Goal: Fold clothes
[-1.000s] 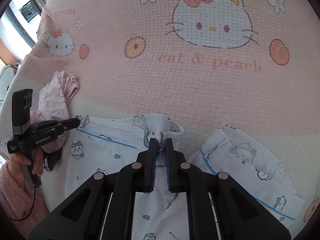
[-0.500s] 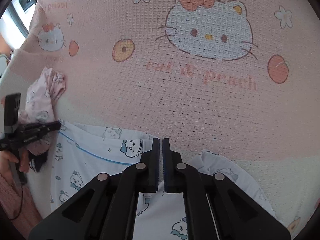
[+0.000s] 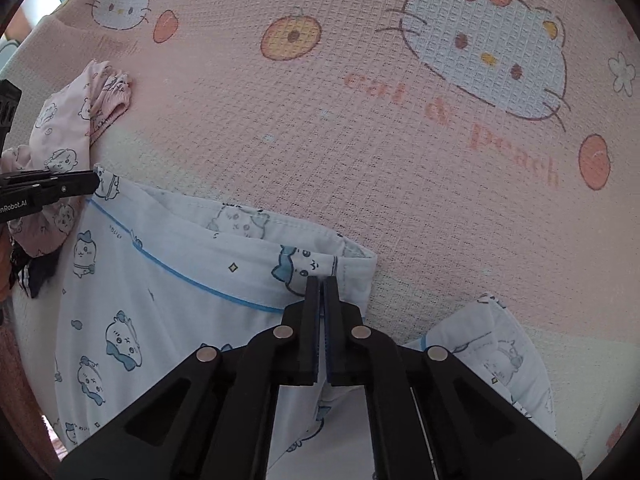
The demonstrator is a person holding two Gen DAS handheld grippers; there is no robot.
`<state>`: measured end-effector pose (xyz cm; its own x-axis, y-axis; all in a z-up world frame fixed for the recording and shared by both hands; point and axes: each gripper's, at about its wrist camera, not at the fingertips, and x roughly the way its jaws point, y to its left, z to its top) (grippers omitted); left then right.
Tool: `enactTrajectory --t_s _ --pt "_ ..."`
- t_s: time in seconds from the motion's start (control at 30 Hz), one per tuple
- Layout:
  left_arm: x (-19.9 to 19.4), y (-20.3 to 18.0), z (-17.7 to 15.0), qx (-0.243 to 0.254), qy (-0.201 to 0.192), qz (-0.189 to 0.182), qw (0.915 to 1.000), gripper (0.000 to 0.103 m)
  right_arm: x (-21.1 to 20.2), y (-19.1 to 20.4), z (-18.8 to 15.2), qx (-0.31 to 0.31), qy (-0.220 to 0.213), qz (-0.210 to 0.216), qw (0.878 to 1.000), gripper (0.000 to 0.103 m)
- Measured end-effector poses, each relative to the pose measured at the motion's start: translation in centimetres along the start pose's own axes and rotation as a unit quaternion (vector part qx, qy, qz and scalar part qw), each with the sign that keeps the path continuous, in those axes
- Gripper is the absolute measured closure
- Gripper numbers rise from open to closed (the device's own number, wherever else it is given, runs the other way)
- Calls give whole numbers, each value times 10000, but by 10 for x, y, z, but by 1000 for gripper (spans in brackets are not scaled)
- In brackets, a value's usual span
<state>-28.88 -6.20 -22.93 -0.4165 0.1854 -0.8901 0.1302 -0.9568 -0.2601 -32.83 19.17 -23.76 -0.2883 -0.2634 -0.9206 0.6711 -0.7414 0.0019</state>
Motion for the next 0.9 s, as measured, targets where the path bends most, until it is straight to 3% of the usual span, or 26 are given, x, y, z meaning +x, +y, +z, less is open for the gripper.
enactTrajectory --t_s 0.13,0.23,0.27,0.3,0.37,0.43,0.5,0.63,0.77,0.8,0.83,0.9 --pt "-3 4 -2 -162 9 -99 9998 96 4 -31 -5 360 188 -565 9976 103" --pt "-30 -15 0 197 -420 -309 9984 94 -13 -31 -8 378 -92 34 9992 102" --pt "-39 -23 -1 360 -597 -272 9972 89 -21 -23 -8 262 -251 255 9990 102" --pt "-45 -32 -2 491 -803 -67 9955 84 -25 -14 -6 113 -313 389 9987 102" --pt "-57 -49 -5 752 -1212 343 9892 55 -18 7 0 -241 -201 442 9985 101" --pt "-67 -64 -8 984 -1573 789 9795 52 2 22 2 -482 88 327 9983 101" --pt "-71 -71 -7 1105 -1662 1179 9728 52 18 25 2 -549 333 175 9978 102" --pt "-50 -82 -4 1460 -839 12 9857 52 11 5 -3 -238 193 -17 9995 103" --pt "-19 -98 5 1490 -230 -976 9837 52 3 -19 -11 113 94 -90 9999 101" --pt "-13 -100 12 1388 -125 -1185 9831 52 2 -26 -13 296 70 61 9995 101" --pt "-6 -102 21 1288 -42 -1348 9825 52 0 -35 -14 531 40 287 9982 101" --pt "4 -109 39 1275 -60 -1278 9836 52 -3 -51 -17 904 1 519 9946 101"
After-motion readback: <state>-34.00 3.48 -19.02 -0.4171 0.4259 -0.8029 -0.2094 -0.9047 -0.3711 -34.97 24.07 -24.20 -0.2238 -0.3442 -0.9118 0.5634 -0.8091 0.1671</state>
